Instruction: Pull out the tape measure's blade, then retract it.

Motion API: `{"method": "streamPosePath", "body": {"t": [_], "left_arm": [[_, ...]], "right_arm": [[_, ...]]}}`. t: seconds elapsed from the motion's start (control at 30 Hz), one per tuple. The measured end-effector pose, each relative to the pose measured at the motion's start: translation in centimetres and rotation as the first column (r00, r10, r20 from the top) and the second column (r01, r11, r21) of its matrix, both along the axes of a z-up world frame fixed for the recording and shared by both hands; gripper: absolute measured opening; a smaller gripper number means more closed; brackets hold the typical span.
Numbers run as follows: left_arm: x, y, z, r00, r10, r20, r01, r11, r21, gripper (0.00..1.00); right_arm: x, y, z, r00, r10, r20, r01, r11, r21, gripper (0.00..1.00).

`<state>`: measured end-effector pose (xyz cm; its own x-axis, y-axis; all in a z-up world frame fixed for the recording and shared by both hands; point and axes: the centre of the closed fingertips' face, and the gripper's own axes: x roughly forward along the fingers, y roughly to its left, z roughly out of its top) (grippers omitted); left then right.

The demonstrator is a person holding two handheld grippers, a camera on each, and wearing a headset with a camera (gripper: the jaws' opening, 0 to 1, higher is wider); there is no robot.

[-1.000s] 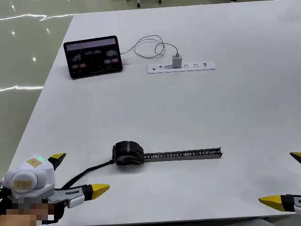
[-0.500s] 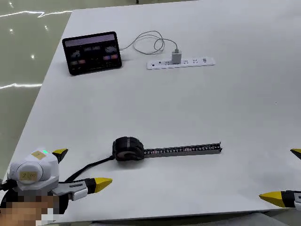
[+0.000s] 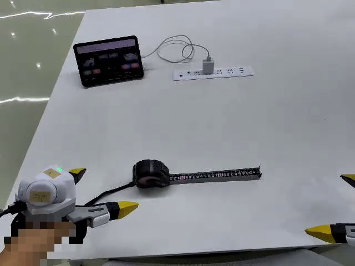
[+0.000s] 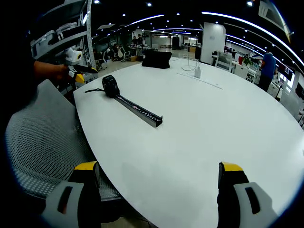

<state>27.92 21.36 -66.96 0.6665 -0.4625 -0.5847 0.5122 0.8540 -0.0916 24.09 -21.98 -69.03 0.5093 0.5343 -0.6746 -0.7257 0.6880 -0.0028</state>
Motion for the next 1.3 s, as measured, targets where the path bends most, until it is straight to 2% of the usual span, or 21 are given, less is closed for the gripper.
{"method": "streamPosePath", "body": {"t": [0.13, 0.2, 0.33, 0.5, 0.67, 0.77, 1.0, 1.17, 1.3], "left_arm": [[0.3, -0.6, 0.2, 1.000, 0.012, 0.001, -0.012, 1.000, -0.001, 1.00], [0.5, -0.7, -0.2, 0.999, 0.031, -0.020, -0.031, 0.999, 0.009, 1.00], [0.9, -2.0, 0.2, 0.999, 0.035, -0.011, -0.035, 0.999, -0.005, 1.00], [1.5, -3.3, 0.2, 0.999, 0.038, -0.014, -0.038, 0.999, -0.009, 1.00], [2.3, -4.1, 0.2, 0.999, 0.052, -0.007, -0.052, 0.999, -0.013, 1.00], [2.6, -4.2, 0.0, 0.998, 0.067, 0.001, -0.067, 0.998, -0.005, 1.00], [2.3, -4.3, -1.1, 0.995, 0.096, -0.027, -0.096, 0.995, 0.004, 1.00], [2.4, -3.7, -1.6, 0.989, 0.143, -0.030, -0.143, 0.989, 0.022, 1.00], [2.5, -4.2, -1.9, 0.987, 0.149, -0.054, -0.150, 0.989, 0.003, 1.00]], "right_arm": [[0.2, 0.1, 0.0, 1.000, 0.009, -0.004, -0.009, 1.000, -0.006, 1.00], [0.4, 0.1, 0.1, 1.000, 0.014, -0.003, -0.014, 1.000, -0.014, 1.00], [0.9, 0.5, 0.3, 0.999, 0.034, -0.001, -0.034, 0.999, -0.017, 1.00], [1.6, 0.8, 0.6, 0.999, 0.053, 0.001, -0.053, 0.998, -0.022, 1.00], [2.2, 1.0, 0.9, 0.998, 0.067, 0.007, -0.067, 0.997, -0.031, 1.00], [2.5, 1.1, 0.9, 0.997, 0.076, 0.009, -0.075, 0.996, -0.037, 1.00], [2.9, 1.5, 1.1, 0.995, 0.097, 0.011, -0.096, 0.994, -0.048, 1.00], [2.7, 1.9, 0.8, 0.993, 0.115, 0.006, -0.114, 0.992, -0.058, 1.00], [2.8, 2.1, 0.6, 0.992, 0.129, -0.003, -0.129, 0.989, -0.068, 1.00]]}}
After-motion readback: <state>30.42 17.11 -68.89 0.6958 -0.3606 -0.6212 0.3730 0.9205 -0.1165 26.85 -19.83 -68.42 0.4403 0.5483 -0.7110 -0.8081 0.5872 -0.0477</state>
